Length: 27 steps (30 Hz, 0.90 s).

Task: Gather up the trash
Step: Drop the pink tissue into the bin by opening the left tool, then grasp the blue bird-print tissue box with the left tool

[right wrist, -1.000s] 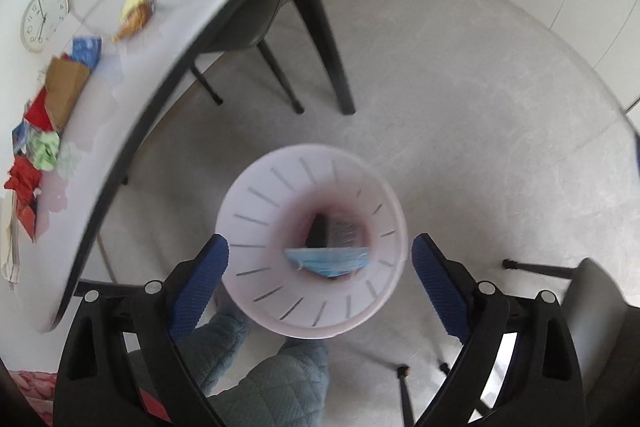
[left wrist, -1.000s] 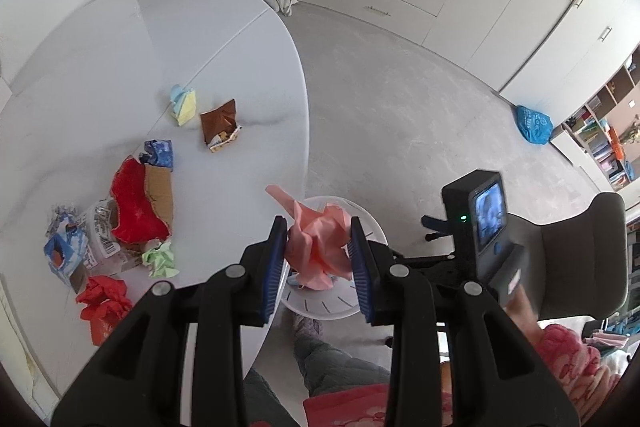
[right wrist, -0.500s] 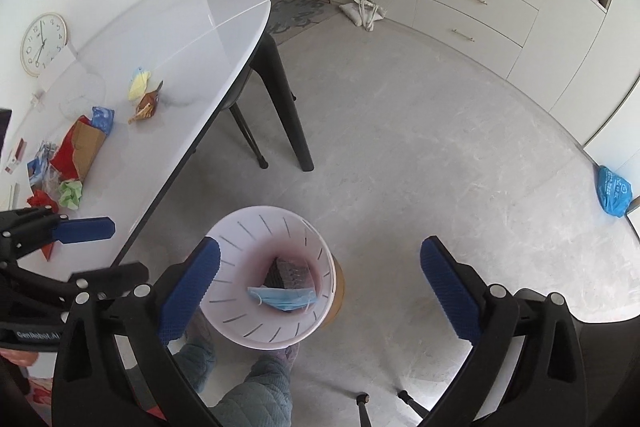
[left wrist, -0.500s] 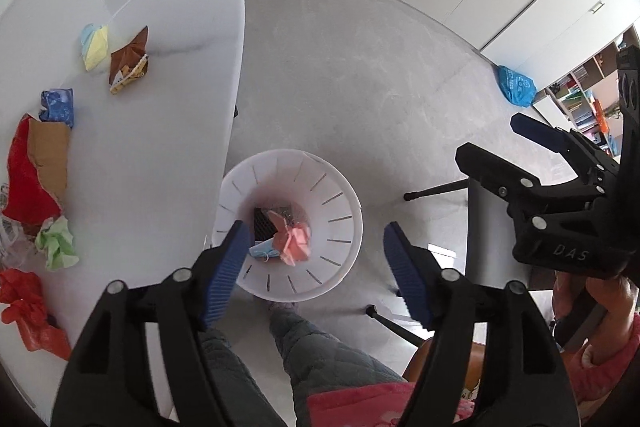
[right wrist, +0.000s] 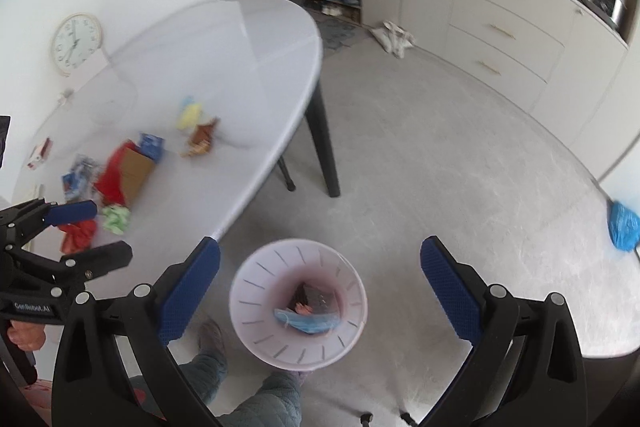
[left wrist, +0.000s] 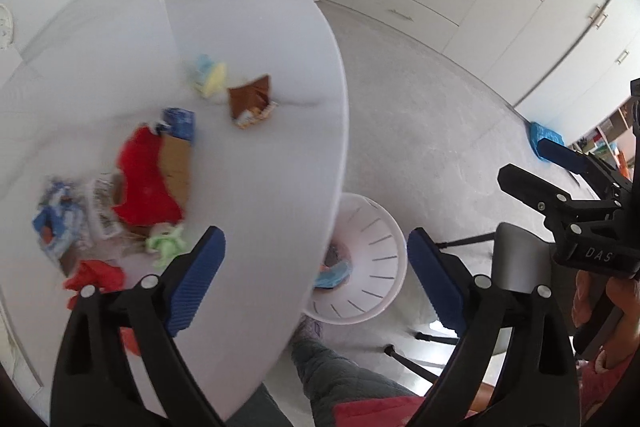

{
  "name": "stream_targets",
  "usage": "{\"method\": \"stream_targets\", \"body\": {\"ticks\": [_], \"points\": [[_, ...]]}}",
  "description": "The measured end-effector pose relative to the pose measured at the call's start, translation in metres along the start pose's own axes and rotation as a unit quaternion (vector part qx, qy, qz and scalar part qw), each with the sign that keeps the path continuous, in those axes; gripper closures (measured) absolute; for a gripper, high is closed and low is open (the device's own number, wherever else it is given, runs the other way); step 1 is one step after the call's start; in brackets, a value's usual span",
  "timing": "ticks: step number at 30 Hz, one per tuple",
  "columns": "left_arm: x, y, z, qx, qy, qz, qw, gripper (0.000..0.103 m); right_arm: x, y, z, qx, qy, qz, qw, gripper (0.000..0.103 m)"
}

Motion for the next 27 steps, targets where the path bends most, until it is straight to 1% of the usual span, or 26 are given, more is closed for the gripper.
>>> {"method": "stream_targets", "body": {"ticks": [2, 5, 8, 13, 15, 19, 22, 27], "points": [[-0.019, 0.005, -0.027, -0.022, 0.018, 0.022, 0.9994, 0.013, -0.002, 0.020, -0.024, -0.026, 0.014, 0.011, 1.000, 0.002], [-0.047, 0.011, -0.074, -0.058, 0.048, 0.048, 0.9960, 0.011, -0.002, 0.044, -0.060, -0.058, 0.035, 0.022, 0.997, 0.002], [-0.072, 0.013, -0.119, -0.091, 0.077, 0.072, 0.9902, 0.009, 0.001, 0.068, -0.100, -0.087, 0.054, 0.031, 0.994, 0.002], [-0.103, 0.011, -0.179, -0.134, 0.104, 0.102, 0.9803, 0.009, 0.001, 0.102, -0.160, -0.110, 0.083, 0.042, 0.990, 0.002], [-0.112, 0.011, -0.201, -0.142, 0.103, 0.111, 0.9781, 0.008, 0.002, 0.111, -0.177, -0.111, 0.092, 0.042, 0.989, 0.002], [-0.125, 0.013, -0.226, -0.139, 0.104, 0.123, 0.9771, 0.008, 0.000, 0.128, -0.211, -0.104, 0.095, 0.048, 0.989, 0.002], [-0.129, 0.016, -0.238, -0.131, 0.100, 0.126, 0.9782, 0.008, -0.001, 0.137, -0.226, -0.091, 0.092, 0.050, 0.990, 0.002], [-0.130, 0.020, -0.249, -0.116, 0.081, 0.127, 0.9819, 0.008, 0.001, 0.148, -0.242, -0.078, 0.076, 0.044, 0.993, 0.002]]}}
Point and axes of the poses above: each gripper's, at about its wrist camera, not at the fingertips, and x roughly the way its jaws point, z to its right, y to its top, the point moved 5 cm from there along x, roughly the way its jaws point, and after that the axes turned 9 degrees about -x, right-handed, at the moved point
